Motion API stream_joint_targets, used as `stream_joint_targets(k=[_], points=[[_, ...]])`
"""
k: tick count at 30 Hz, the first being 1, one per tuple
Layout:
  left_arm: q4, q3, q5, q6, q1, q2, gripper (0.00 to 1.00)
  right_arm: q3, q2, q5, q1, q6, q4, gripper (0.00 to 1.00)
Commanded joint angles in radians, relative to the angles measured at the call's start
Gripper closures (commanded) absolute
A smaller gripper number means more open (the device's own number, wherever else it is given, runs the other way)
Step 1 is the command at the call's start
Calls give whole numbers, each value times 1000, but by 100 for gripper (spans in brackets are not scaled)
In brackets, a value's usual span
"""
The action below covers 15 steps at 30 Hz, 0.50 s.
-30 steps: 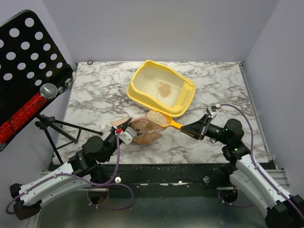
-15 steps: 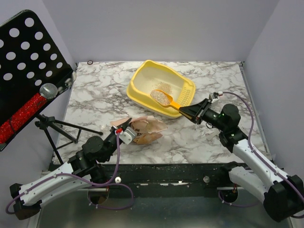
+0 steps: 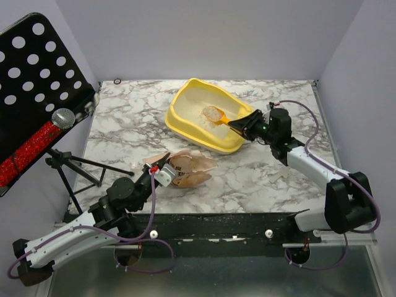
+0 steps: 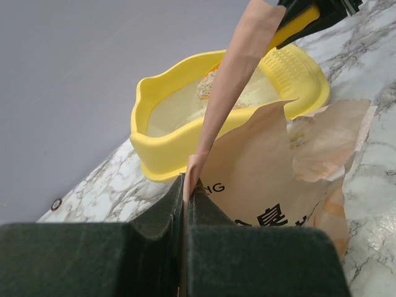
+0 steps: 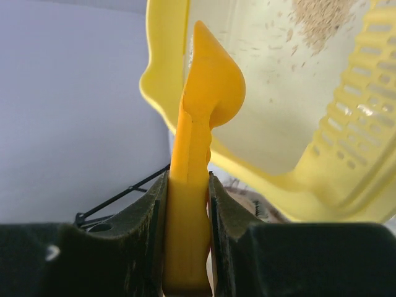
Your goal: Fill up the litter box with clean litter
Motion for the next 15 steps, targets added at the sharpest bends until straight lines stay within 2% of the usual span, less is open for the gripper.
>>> stream_joint_targets(k=[1,8,15], points=[[195,64,-59,-16,-1,6,98,183,71,116,-6,-253,-201,99],[186,75,-88,-28,-3,20,100,559,250,165,-6,-553,-670,100],[189,73,-94,-30,-1,16,100,799,320,219,-2,-748,-938,100]])
